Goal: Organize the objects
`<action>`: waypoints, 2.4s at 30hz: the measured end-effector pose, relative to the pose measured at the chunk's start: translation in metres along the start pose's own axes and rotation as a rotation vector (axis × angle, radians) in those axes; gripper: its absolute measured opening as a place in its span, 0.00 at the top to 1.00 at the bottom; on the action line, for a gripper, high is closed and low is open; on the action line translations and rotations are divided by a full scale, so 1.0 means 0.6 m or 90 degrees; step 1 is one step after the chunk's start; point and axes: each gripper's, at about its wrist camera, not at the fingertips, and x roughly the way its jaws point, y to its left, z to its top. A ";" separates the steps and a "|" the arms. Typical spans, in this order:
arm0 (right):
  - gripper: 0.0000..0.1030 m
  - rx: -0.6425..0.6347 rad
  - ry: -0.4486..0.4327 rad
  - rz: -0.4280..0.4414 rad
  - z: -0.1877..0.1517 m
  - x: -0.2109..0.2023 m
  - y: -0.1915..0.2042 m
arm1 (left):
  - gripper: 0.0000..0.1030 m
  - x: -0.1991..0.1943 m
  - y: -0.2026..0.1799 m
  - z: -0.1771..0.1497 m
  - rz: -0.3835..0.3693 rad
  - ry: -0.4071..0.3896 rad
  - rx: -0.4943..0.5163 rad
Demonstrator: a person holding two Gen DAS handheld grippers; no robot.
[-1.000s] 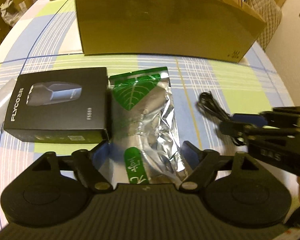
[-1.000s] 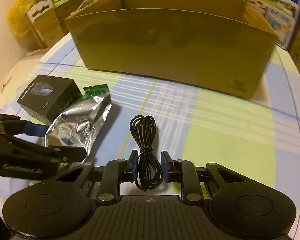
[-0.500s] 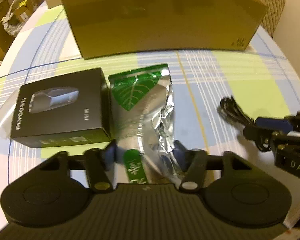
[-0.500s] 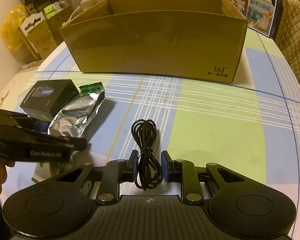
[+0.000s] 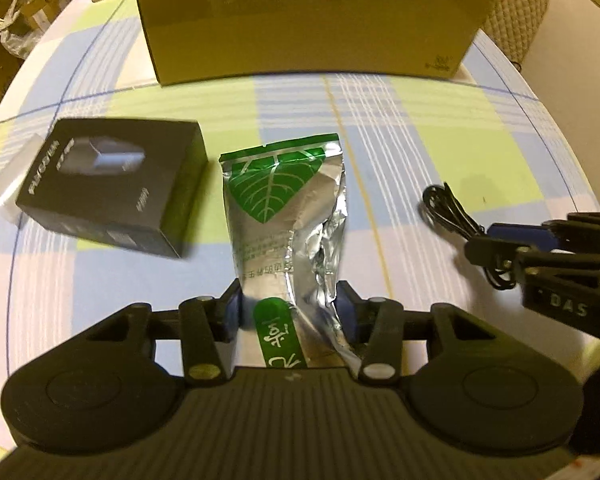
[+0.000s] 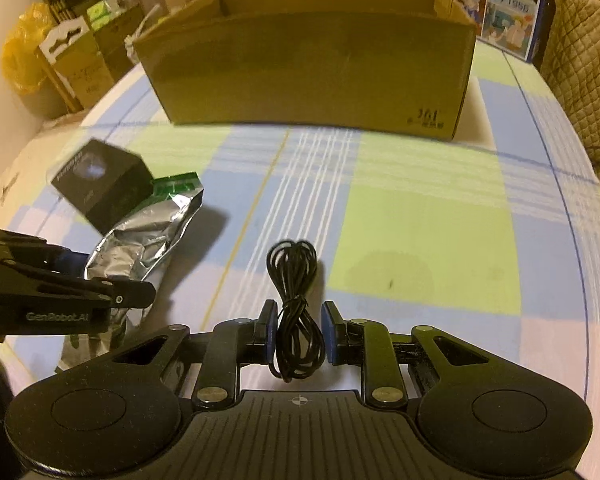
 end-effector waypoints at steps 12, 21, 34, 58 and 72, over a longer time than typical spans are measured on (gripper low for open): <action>0.76 -0.042 0.002 -0.011 0.011 0.032 0.017 | 0.51 0.010 -0.011 -0.003 0.002 -0.009 0.013; 0.78 -0.067 -0.006 -0.023 0.006 0.047 0.026 | 0.42 0.019 -0.012 -0.005 0.000 -0.011 0.016; 0.81 -0.020 -0.025 -0.007 -0.011 -0.006 0.035 | 0.60 -0.010 -0.009 -0.012 -0.019 -0.021 0.008; 0.81 0.022 -0.094 -0.023 -0.029 -0.140 0.044 | 0.60 -0.142 -0.037 -0.030 -0.055 -0.105 0.004; 0.81 0.018 -0.119 -0.029 -0.031 -0.179 0.055 | 0.61 -0.182 -0.045 -0.040 -0.063 -0.129 0.006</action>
